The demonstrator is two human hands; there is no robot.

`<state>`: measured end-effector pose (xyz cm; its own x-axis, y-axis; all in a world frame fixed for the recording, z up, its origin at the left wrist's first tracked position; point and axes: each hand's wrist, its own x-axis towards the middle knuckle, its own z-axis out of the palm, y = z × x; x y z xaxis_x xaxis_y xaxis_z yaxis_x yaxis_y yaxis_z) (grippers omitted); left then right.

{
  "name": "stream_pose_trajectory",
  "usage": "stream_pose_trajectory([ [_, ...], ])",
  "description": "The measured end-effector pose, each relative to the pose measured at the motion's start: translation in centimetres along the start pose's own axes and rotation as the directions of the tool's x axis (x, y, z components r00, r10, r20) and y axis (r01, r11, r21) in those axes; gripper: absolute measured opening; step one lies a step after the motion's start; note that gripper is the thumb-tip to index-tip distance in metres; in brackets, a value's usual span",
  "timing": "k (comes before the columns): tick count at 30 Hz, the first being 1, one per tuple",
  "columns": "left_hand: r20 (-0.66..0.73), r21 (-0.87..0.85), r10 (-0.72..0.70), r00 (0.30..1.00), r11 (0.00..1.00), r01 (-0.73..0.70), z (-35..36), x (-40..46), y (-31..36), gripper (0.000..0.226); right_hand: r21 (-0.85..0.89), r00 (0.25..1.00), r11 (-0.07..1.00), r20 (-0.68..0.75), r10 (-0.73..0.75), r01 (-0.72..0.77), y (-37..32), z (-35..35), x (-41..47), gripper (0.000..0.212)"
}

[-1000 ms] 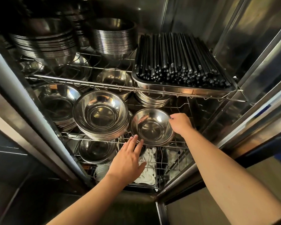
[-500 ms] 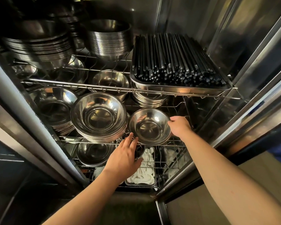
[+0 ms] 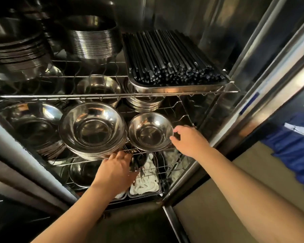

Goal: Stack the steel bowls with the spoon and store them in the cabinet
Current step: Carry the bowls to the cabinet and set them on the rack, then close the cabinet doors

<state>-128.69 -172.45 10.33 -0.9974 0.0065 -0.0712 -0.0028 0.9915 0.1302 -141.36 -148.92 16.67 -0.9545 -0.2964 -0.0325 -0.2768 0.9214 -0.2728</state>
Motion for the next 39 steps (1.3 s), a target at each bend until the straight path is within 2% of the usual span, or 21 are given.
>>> stream_pose_trajectory([
  [3, 0.036, 0.085, 0.005, 0.999, 0.996, -0.008, -0.3, -0.9, 0.7, 0.068, -0.066, 0.999, 0.997, 0.005, -0.038, 0.039, 0.3, -0.4, -3.5, 0.030],
  [8, 0.098, 0.118, 0.059, 0.993, 0.991, -0.070, -0.7, -4.2, 5.1, 0.063, -0.118, 0.997, 0.991, -0.016, -0.072, 0.070, 2.3, -0.9, -11.0, 0.027],
  [13, 0.083, 0.099, 0.174, 0.981, 0.978, -0.182, -0.4, -10.3, 13.6, 0.056, -0.116, 0.999, 0.993, -0.042, -0.017, 0.012, 6.8, -1.0, -22.9, 0.027],
  [16, 0.071, 0.134, 0.259, 0.963, 0.955, -0.267, -0.2, -15.4, 21.1, 0.051, -0.144, 0.999, 0.988, -0.031, 0.042, -0.046, 11.5, -1.1, -32.5, 0.030],
  [21, -0.079, 0.156, 0.406, 0.910, 0.907, -0.391, -1.2, -23.6, 33.5, 0.039, -0.151, 0.993, 0.983, -0.077, 0.090, -0.101, 18.2, -1.8, -48.2, 0.028],
  [24, -0.234, 0.131, 0.486, 0.842, 0.874, -0.468, -2.6, -27.6, 41.1, 0.056, -0.144, 0.990, 0.981, -0.073, 0.123, -0.133, 21.2, -2.5, -56.6, 0.027],
  [26, -0.401, 0.053, 0.520, 0.754, 0.835, -0.548, -3.5, -30.0, 46.3, 0.070, -0.134, 0.982, 0.974, -0.072, 0.173, -0.181, 23.5, -3.1, -60.8, 0.028],
  [29, -0.589, -0.114, 0.495, 0.639, 0.732, -0.672, -4.4, -32.7, 53.8, 0.094, -0.154, 0.964, 0.953, -0.102, 0.247, -0.261, 27.0, -4.5, -65.8, 0.032],
  [30, -0.602, -0.167, 0.474, 0.643, 0.713, -0.681, -4.5, -32.9, 55.6, 0.102, -0.149, 0.956, 0.947, -0.117, 0.270, -0.286, 27.8, -4.9, -66.6, 0.032],
  [32, -0.600, -0.303, 0.391, 0.698, 0.696, -0.651, -4.3, -32.6, 58.1, 0.113, -0.147, 0.943, 0.938, -0.162, 0.291, -0.314, 29.1, -5.6, -67.2, 0.032],
  [35, -0.596, -0.455, 0.252, 0.763, 0.677, -0.579, -3.9, -32.6, 60.5, 0.108, -0.118, 0.929, 0.934, -0.205, 0.308, -0.336, 30.7, -7.3, -68.0, 0.039],
  [39, -0.641, -0.460, 0.178, 0.747, 0.690, -0.559, -3.2, -32.8, 60.5, 0.103, -0.140, 0.927, 0.937, -0.251, 0.279, -0.320, 31.5, -10.0, -66.8, 0.041],
])
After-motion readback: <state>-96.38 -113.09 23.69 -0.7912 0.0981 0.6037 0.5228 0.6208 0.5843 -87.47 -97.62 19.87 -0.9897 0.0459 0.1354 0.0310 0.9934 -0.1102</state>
